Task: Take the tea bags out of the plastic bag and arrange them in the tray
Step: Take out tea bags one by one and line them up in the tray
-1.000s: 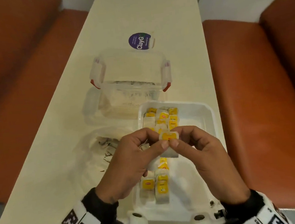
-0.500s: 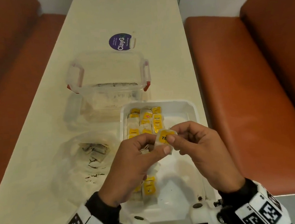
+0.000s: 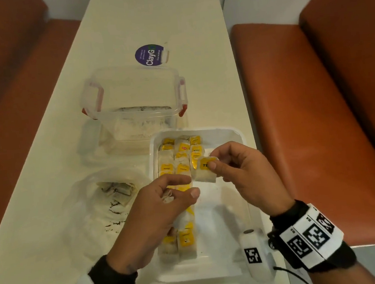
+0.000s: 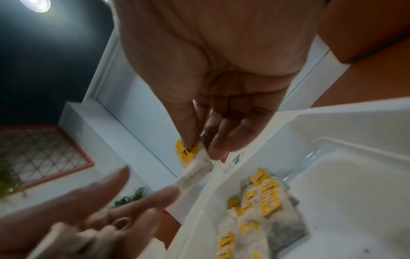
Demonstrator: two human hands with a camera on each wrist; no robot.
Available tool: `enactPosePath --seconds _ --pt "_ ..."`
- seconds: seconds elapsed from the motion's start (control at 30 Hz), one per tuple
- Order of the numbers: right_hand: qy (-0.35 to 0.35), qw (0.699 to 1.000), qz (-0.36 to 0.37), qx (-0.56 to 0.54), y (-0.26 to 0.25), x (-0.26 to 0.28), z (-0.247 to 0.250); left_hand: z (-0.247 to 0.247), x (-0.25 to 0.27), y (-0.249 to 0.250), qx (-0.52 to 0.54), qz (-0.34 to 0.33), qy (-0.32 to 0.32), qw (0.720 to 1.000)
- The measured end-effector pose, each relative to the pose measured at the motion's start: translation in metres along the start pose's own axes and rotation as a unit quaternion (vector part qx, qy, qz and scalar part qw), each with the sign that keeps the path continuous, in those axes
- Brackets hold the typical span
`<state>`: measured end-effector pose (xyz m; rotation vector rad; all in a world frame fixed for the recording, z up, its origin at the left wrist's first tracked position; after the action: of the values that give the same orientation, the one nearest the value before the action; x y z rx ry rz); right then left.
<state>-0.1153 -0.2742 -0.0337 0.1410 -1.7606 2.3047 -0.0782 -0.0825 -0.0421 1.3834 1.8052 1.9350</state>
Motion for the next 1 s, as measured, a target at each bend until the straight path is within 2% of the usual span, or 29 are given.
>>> enactPosePath --seconds 0.1,0.17,0.37,0.57,0.7,1.0 --pt "0.001 0.997 -0.038 0.071 0.019 -0.012 0.001 0.01 0.01 -0.009 0.04 0.028 -0.005 0.999" --pt "0.001 0.993 -0.07 0.099 0.032 -0.019 -0.001 0.012 0.016 -0.016 0.104 0.04 -0.016 0.994" --pt "-0.1 0.973 -0.16 0.131 0.06 -0.037 -0.023 0.014 0.029 -0.021 0.232 0.029 -0.038 0.972" --pt "-0.066 0.967 -0.182 0.163 0.066 -0.052 -0.019 0.017 0.033 -0.019 0.266 0.032 -0.055 0.962" --pt "-0.056 0.964 -0.197 0.168 0.068 -0.056 -0.018 0.022 0.032 -0.02 0.27 0.034 -0.037 0.961" --pt "-0.035 0.967 -0.229 0.107 0.075 -0.053 -0.015 0.027 0.026 -0.019 0.275 0.04 -0.011 0.961"
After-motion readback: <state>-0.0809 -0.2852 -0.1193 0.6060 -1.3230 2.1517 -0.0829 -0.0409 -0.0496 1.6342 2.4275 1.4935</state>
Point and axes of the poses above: each hand's wrist, its own x-axis away from the middle knuckle, its own z-axis out of the back of the hand, y = z × x, the point moved 8 cm from there along -x, towards the middle knuckle, and after that the axes turned 15 degrees about -y, right-handed, at the moved point
